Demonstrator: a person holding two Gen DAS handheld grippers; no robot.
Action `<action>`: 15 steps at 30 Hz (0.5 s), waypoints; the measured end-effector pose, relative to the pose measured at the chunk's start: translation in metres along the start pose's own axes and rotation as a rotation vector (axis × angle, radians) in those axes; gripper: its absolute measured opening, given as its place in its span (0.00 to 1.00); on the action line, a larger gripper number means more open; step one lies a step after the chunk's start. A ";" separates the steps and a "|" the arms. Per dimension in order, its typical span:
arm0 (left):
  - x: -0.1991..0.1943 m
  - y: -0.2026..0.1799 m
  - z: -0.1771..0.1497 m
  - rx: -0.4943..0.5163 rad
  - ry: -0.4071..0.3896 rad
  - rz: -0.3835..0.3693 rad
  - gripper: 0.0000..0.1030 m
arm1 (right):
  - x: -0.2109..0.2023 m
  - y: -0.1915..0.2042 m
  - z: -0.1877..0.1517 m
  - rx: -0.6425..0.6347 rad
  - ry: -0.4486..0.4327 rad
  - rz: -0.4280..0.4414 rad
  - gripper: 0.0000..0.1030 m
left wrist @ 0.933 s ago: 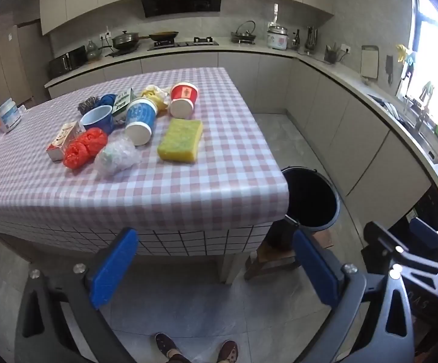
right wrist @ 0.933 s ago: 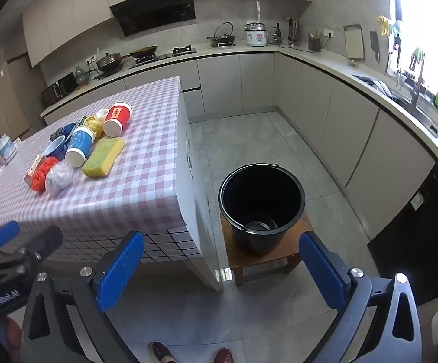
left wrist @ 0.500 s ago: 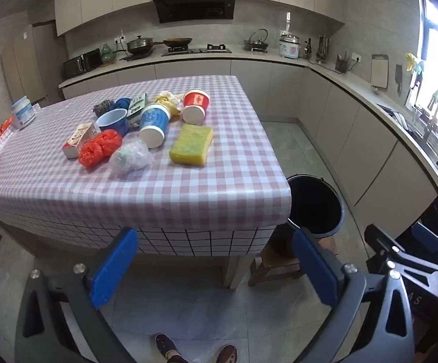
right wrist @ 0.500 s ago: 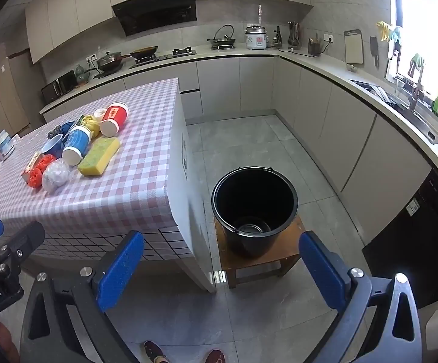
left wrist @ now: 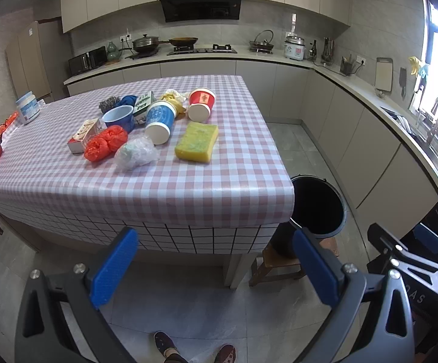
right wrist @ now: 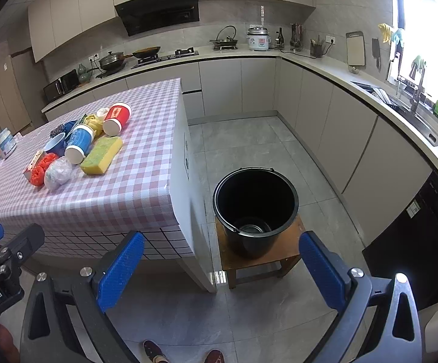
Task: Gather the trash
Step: 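Carry both tools toward the table of trash items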
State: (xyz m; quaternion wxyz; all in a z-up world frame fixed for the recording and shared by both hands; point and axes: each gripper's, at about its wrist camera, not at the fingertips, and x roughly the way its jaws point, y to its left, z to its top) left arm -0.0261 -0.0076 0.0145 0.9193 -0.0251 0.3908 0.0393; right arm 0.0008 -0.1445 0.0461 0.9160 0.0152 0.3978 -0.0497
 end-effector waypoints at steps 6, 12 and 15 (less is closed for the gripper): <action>-0.003 0.003 -0.003 -0.006 0.000 0.001 1.00 | -0.001 0.003 -0.001 -0.006 0.002 0.008 1.00; -0.005 0.008 -0.002 -0.011 -0.006 0.008 1.00 | -0.002 0.004 -0.001 -0.002 0.000 0.017 1.00; -0.006 0.011 -0.001 -0.016 -0.005 0.009 1.00 | -0.003 0.006 -0.001 -0.006 -0.001 0.018 1.00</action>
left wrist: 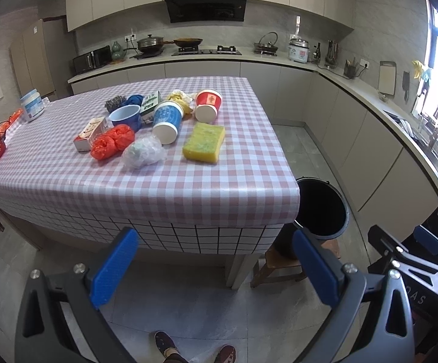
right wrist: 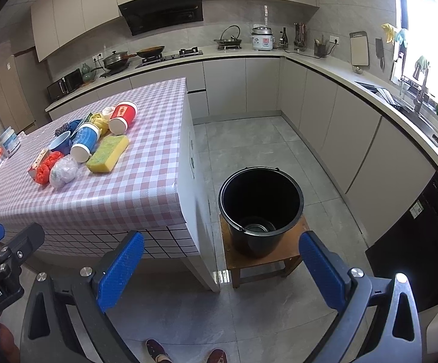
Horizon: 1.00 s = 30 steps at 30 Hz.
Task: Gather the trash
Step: 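Carry both tools toward the table of trash items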
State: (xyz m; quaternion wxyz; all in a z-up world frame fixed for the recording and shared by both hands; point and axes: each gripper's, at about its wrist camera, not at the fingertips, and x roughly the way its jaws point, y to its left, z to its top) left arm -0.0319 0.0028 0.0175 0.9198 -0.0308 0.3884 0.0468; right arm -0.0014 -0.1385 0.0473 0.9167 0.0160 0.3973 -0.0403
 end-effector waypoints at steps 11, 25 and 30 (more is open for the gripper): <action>0.001 0.003 0.002 -0.001 -0.001 0.002 1.00 | -0.001 0.001 0.001 -0.005 -0.003 0.002 1.00; 0.000 0.007 0.003 0.003 -0.004 0.006 1.00 | -0.003 0.004 0.003 -0.006 -0.008 0.011 1.00; 0.000 0.007 0.003 0.003 -0.005 0.007 1.00 | -0.003 0.004 0.003 -0.006 -0.009 0.011 1.00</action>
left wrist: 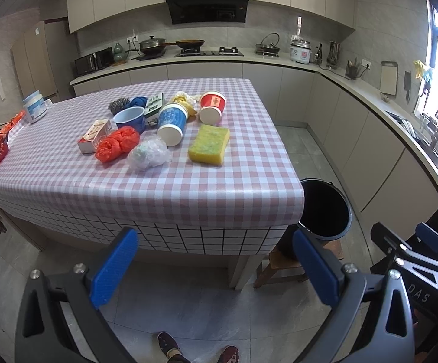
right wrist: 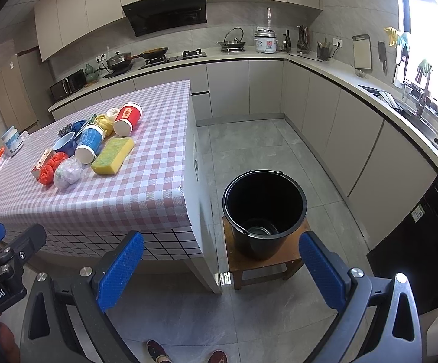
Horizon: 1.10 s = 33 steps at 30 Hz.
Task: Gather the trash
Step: 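Carry both tools toward the table of trash items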
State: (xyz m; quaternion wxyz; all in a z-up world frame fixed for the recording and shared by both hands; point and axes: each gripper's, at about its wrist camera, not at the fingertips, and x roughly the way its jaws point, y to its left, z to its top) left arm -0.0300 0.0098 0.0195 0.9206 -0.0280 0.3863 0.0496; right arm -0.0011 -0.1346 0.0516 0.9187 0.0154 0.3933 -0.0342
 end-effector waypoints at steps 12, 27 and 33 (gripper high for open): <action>-0.001 0.003 -0.001 -0.004 -0.003 0.009 1.00 | -0.001 0.001 0.000 0.002 -0.007 0.003 1.00; 0.004 0.007 0.001 -0.018 0.001 0.032 1.00 | 0.004 0.005 0.005 -0.007 -0.016 0.024 1.00; 0.007 0.017 0.004 -0.041 -0.003 0.059 1.00 | 0.008 0.011 0.011 -0.018 -0.027 0.040 1.00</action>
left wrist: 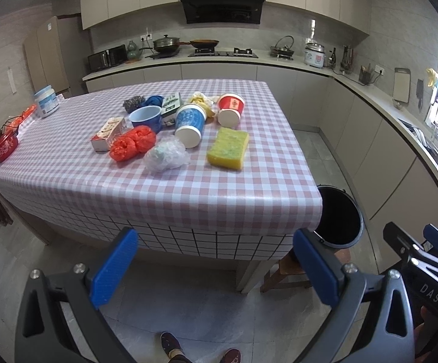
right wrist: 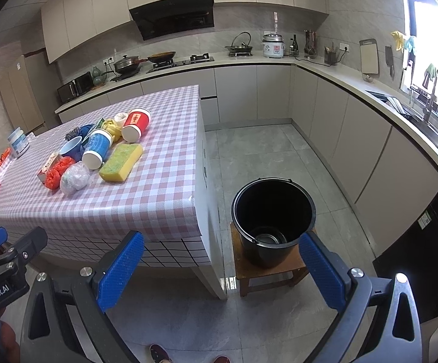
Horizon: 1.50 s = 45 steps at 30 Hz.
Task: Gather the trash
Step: 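Carry both tools toward the table of trash items, then grasp the snack carton with the left tool while the right tool grasps the blue-patterned cup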
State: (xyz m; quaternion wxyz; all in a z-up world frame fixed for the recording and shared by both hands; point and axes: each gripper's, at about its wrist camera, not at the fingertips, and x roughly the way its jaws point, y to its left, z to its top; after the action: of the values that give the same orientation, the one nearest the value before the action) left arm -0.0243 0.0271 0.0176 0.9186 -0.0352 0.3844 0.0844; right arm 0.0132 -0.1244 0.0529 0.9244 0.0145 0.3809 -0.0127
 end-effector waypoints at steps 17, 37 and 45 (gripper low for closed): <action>0.014 0.043 0.012 -0.068 -0.009 0.079 1.00 | 0.016 0.034 0.020 -0.037 -0.027 0.088 1.00; 0.093 0.145 0.085 -0.080 0.012 0.100 1.00 | 0.098 0.156 0.080 -0.044 -0.006 0.136 1.00; 0.137 0.195 0.117 -0.080 0.039 0.098 1.00 | 0.142 0.214 0.109 -0.052 0.028 0.141 1.00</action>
State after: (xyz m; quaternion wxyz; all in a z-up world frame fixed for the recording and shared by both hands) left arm 0.1167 0.2519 0.0024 0.9036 -0.0546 0.3999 0.1437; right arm 0.1980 0.0839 0.0343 0.9176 0.0175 0.3922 0.0626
